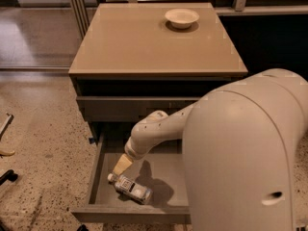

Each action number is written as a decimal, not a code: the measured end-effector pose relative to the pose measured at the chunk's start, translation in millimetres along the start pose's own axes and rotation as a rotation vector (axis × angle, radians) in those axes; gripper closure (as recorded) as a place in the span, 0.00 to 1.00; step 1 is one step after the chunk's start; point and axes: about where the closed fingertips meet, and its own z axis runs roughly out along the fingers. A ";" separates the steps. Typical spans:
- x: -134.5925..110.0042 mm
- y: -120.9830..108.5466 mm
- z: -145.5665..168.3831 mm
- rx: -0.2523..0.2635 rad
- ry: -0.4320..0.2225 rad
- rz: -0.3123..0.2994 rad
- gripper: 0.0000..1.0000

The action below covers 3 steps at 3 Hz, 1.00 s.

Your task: Pick blue plastic bottle from middle drawer and place on counter

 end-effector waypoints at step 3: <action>26.5 43.6 75.4 -0.033 0.027 0.039 0.00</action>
Offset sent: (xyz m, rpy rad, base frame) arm -0.0652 0.0508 -0.0836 -0.0186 0.0641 -0.0213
